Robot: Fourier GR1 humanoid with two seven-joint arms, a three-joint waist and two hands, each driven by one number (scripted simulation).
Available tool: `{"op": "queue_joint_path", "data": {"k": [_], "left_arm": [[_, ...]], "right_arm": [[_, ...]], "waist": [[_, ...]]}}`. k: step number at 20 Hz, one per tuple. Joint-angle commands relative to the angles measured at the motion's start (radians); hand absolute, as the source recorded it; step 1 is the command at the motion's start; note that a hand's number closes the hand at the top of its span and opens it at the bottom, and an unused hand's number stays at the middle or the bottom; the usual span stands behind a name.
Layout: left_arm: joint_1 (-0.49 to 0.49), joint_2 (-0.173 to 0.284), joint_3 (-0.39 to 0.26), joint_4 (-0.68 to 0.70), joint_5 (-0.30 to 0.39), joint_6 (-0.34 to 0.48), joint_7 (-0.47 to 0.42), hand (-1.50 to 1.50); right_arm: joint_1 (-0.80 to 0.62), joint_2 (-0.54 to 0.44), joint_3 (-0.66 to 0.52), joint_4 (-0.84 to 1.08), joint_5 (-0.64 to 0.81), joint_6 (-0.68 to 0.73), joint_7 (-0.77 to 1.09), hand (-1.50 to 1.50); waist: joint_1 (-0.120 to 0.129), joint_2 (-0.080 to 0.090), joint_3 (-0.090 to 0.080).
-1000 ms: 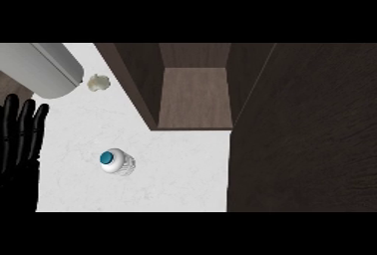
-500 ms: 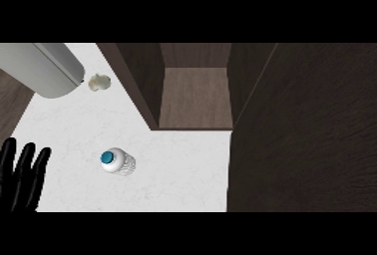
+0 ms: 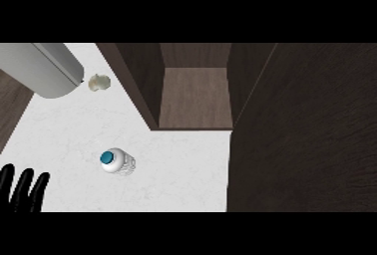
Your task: Pick up the bottled water, place it into the cabinet and close the cabinet
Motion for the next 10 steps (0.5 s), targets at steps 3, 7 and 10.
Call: {"op": "queue_joint_path", "data": {"k": [3, 7, 10], "left_arm": [[0.055, 0.001, -0.024, -0.033, -0.011, -0.004, -0.034, -1.50], [0.092, 0.014, 0.007, -0.039, 0.008, -0.026, -0.059, -1.50], [0.050, -0.001, 0.012, 0.031, 0.001, -0.014, -0.077, -1.50]], "right_arm": [[0.138, -0.017, 0.008, -0.185, -0.064, 0.044, 0.035, -1.50], [0.186, -0.020, -0.034, -0.186, -0.078, 0.064, -0.012, -1.50], [0.184, 0.004, -0.001, -0.184, -0.044, 0.062, -0.030, -1.50]], "waist": [[-0.004, 0.000, 0.000], [-0.005, 0.000, 0.000], [-0.005, 0.002, 0.000]]}}
